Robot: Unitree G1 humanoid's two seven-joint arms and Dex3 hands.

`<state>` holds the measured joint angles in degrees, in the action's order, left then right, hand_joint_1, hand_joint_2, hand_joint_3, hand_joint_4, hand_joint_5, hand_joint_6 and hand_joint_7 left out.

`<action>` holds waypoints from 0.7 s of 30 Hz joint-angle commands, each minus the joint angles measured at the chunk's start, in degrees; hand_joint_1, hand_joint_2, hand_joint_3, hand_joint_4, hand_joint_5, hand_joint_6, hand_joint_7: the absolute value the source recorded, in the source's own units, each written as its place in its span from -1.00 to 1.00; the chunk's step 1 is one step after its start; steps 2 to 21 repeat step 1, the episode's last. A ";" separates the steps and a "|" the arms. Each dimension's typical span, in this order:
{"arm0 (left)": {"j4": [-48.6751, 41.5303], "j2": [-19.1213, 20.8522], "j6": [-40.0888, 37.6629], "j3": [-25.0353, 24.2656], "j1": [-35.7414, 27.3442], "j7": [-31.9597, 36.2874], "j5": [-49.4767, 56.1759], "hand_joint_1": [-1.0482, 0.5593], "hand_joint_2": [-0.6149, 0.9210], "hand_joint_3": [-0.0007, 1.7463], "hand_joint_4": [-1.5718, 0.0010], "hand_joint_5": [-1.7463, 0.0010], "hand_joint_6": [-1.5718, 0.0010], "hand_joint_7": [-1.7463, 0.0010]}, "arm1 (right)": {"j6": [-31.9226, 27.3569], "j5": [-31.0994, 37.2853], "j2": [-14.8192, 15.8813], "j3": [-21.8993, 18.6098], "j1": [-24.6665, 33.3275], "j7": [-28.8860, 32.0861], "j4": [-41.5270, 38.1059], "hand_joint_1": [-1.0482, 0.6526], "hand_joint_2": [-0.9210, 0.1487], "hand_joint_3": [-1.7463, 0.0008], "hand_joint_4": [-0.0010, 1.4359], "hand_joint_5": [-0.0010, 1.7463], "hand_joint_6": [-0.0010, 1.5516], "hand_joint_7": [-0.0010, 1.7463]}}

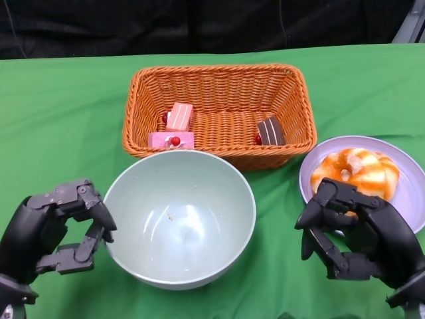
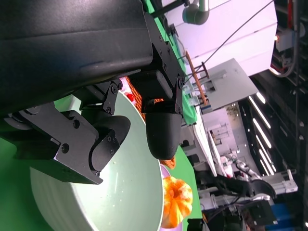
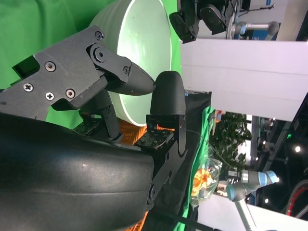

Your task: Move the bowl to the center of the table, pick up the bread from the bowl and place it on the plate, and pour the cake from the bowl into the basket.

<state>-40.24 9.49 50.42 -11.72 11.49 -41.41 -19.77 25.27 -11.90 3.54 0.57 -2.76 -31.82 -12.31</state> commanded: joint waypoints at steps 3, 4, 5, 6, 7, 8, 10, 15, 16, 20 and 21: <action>1.06 1.19 0.98 -1.01 -1.37 0.84 -0.38 0.50 0.48 0.37 0.04 -0.89 -0.04 -0.47 | 0.74 -1.29 0.63 -0.02 -1.87 -1.02 -1.78 0.01 -0.38 -0.07 0.09 0.86 -0.08 0.61; 1.06 1.19 0.98 -1.01 -1.37 0.84 -0.38 0.50 0.48 0.37 0.04 -0.89 -0.04 -0.47 | 0.74 -1.29 0.63 -0.02 -1.87 -1.02 -1.78 0.01 -0.38 -0.07 0.09 0.86 -0.08 0.61; 1.06 1.19 0.98 -1.01 -1.37 0.84 -0.38 0.50 0.48 0.37 0.04 -0.89 -0.04 -0.47 | 0.74 -1.29 0.63 -0.02 -1.87 -1.02 -1.78 0.01 -0.38 -0.07 0.09 0.86 -0.08 0.61; 1.06 1.19 0.98 -1.01 -1.37 0.84 -0.38 0.50 0.48 0.37 0.04 -0.89 -0.04 -0.47 | 0.74 -1.29 0.63 -0.02 -1.87 -1.02 -1.78 0.01 -0.38 -0.07 0.09 0.86 -0.08 0.61; 1.06 1.19 0.98 -1.01 -1.37 0.84 -0.38 0.50 0.48 0.37 0.04 -0.89 -0.04 -0.47 | 0.74 -1.29 0.63 -0.02 -1.87 -1.02 -1.78 0.01 -0.38 -0.07 0.09 0.86 -0.08 0.61; 1.06 1.19 0.98 -1.01 -1.37 0.84 -0.38 0.50 0.48 0.37 0.04 -0.89 -0.04 -0.47 | 0.74 -1.29 0.63 -0.02 -1.87 -1.02 -1.78 0.01 -0.38 -0.07 0.09 0.86 -0.08 0.61; 1.06 1.19 0.98 -1.01 -1.37 0.84 -0.38 0.50 0.48 0.37 0.04 -0.89 -0.04 -0.47 | 0.74 -1.29 0.63 -0.02 -1.87 -1.02 -1.78 0.01 -0.38 -0.07 0.09 0.86 -0.08 0.61; 1.06 1.19 0.98 -1.01 -1.37 0.84 -0.38 0.50 0.48 0.37 0.04 -0.89 -0.04 -0.47 | 0.74 -1.29 0.63 -0.02 -1.87 -1.02 -1.78 0.01 -0.38 -0.07 0.09 0.86 -0.08 0.61; 1.06 1.19 0.98 -1.01 -1.37 0.84 -0.38 0.50 0.48 0.37 0.04 -0.89 -0.04 -0.47 | 0.74 -1.29 0.63 -0.02 -1.87 -1.02 -1.78 0.01 -0.38 -0.07 0.09 0.86 -0.08 0.61; 1.06 1.19 0.98 -1.01 -1.37 0.84 -0.38 0.50 0.48 0.37 0.04 -0.89 -0.04 -0.47 | 0.74 -1.29 0.63 -0.02 -1.87 -1.02 -1.78 0.01 -0.38 -0.07 0.09 0.86 -0.08 0.61; 1.06 1.19 0.98 -1.01 -1.37 0.84 -0.38 0.50 0.48 0.37 0.04 -0.89 -0.04 -0.47 | 0.74 -1.29 0.63 -0.02 -1.87 -1.02 -1.78 0.01 -0.38 -0.07 0.09 0.86 -0.08 0.61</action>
